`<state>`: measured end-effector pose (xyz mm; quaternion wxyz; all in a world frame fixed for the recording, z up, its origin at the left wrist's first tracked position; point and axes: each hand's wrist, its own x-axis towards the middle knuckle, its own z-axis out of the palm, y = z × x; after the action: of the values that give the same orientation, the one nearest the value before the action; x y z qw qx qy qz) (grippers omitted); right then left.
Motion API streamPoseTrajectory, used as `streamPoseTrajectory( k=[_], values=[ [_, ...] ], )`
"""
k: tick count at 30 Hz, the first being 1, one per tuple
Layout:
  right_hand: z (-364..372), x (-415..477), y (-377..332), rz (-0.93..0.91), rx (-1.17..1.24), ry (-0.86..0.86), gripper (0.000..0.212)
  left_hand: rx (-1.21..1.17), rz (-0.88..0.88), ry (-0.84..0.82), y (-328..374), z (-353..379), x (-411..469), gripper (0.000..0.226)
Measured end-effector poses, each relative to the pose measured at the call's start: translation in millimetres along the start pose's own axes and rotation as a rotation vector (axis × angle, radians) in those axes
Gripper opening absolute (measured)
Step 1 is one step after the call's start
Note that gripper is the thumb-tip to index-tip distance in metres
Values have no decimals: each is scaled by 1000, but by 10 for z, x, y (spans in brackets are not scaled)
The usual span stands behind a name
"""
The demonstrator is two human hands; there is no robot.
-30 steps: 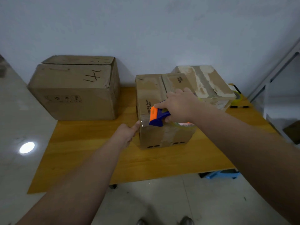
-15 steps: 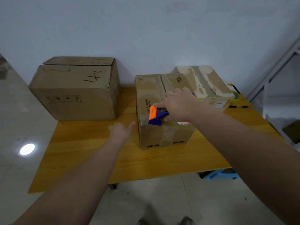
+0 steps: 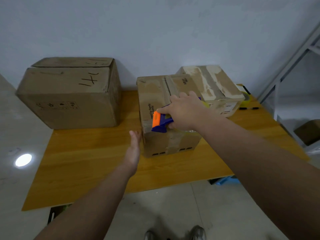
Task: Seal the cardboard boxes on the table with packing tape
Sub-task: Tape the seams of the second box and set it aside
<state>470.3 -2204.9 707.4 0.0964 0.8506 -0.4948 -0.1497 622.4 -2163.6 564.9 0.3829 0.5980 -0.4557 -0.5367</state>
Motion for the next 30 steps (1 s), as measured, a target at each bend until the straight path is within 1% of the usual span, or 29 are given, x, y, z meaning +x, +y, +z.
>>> streamPoseTrajectory(
  k=[1, 2, 3, 4, 5, 6, 7, 8, 10, 16, 19, 20, 22, 24, 27, 30],
  values=[
    [1, 4, 4, -1, 7, 2, 48, 71, 131, 61, -40, -94, 78, 54],
    [0, 9, 11, -1, 12, 2, 47, 184, 229, 63, 34, -147, 94, 47],
    [-1, 12, 15, -3, 16, -1, 47, 254, 356, 61, 55, -205, 149, 49],
    [-3, 15, 19, -5, 19, -5, 47, 365, 444, 29, 86, -286, 210, 57],
    [-6, 16, 21, -7, 19, -8, 47, 535, 533, -19, 81, -344, 284, 66],
    [-12, 16, 25, -9, 19, -9, 48, 735, 590, -74, 126, -361, 311, 70],
    [-20, 15, 29, -11, 21, -9, 48, 877, 633, -98, 155, -380, 350, 71],
    [-27, 14, 32, -11, 23, -11, 49, 967, 701, -83, 170, -408, 403, 71],
    [-34, 14, 37, -10, 22, -15, 50, 1061, 735, -73, 222, -429, 444, 72],
    [-19, 35, 36, -14, 20, -14, 51, 1137, 716, 19, 117, -360, 549, 93],
    [-23, 45, 49, -19, 17, -21, 52, 1171, 726, 11, 96, -371, 577, 98],
    [-28, 50, 52, -22, 17, -24, 52, 1177, 737, -1, 114, -386, 576, 96],
    [-38, 67, 54, -31, 18, -35, 53, 1156, 773, -6, 159, -410, 549, 85],
    [-53, 76, 69, -50, 22, -49, 55, 1114, 837, 20, 178, -413, 505, 68],
    [-85, 65, 111, -93, 26, -77, 60, 1046, 873, 47, 180, -387, 388, 45],
    [-111, 66, 138, -137, 17, -99, 60, 1121, 945, 73, 212, -316, 309, 40]
  ],
)
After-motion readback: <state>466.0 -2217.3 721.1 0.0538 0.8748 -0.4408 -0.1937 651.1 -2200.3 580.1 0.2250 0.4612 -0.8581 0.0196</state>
